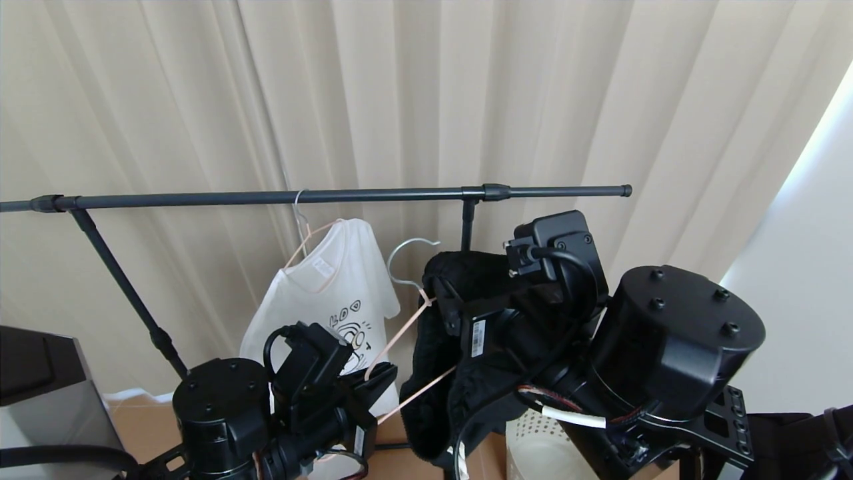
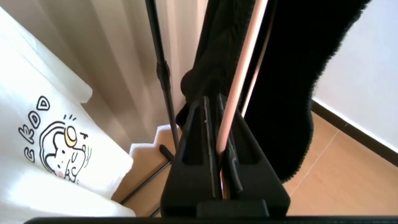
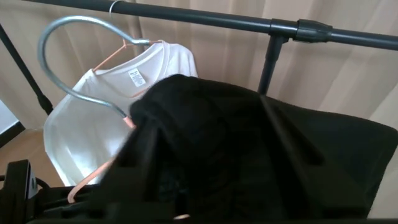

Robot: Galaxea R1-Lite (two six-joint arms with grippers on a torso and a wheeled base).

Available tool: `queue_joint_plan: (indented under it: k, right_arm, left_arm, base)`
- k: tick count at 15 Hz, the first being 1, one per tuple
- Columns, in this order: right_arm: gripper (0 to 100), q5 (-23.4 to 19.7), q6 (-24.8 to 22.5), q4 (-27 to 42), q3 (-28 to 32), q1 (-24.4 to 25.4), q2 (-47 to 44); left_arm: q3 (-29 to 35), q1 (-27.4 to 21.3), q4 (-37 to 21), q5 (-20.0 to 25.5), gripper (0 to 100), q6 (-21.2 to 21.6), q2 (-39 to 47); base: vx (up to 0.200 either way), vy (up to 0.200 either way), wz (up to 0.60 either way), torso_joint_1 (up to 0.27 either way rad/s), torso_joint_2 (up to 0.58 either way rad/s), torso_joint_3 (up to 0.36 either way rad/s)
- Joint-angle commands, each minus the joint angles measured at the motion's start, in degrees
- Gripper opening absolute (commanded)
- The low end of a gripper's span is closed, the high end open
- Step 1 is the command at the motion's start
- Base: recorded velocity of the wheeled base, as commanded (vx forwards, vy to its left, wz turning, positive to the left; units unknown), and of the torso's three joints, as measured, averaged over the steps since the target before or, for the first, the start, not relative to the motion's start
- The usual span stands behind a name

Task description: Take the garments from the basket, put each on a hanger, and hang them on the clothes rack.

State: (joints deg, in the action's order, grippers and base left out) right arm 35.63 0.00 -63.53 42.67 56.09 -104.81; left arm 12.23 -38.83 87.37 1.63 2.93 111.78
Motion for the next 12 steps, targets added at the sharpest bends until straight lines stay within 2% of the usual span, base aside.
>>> queue_joint_plan:
  k: [1, 6, 12]
  right_arm:
    - [100, 0.0, 0.0, 0.0, 0.5, -0.7, 0.2]
    - [100, 0.0, 0.1, -0.1, 0.6, -1.2, -0.3]
    - [100, 0.1, -0.1, -1.2, 0.1, -1.2, -2.1]
  left_arm:
    - [-0.3, 0.0, 0.1, 0.0, 0, 0.1, 0.1]
    - [-1.4, -0.6, 2.6, 0.1, 0, 0.2, 0.2]
    - [-0.8, -0.3, 2.6, 0.1, 0, -0.3, 0.2]
  base:
    - [0.0, 0.0, 0.0, 0.0, 0.0, 0.0]
    - [0.0, 0.0, 0.0, 0.0, 0.0, 0.0]
    - [0.0, 0.0, 0.0, 0.0, 0.0, 0.0]
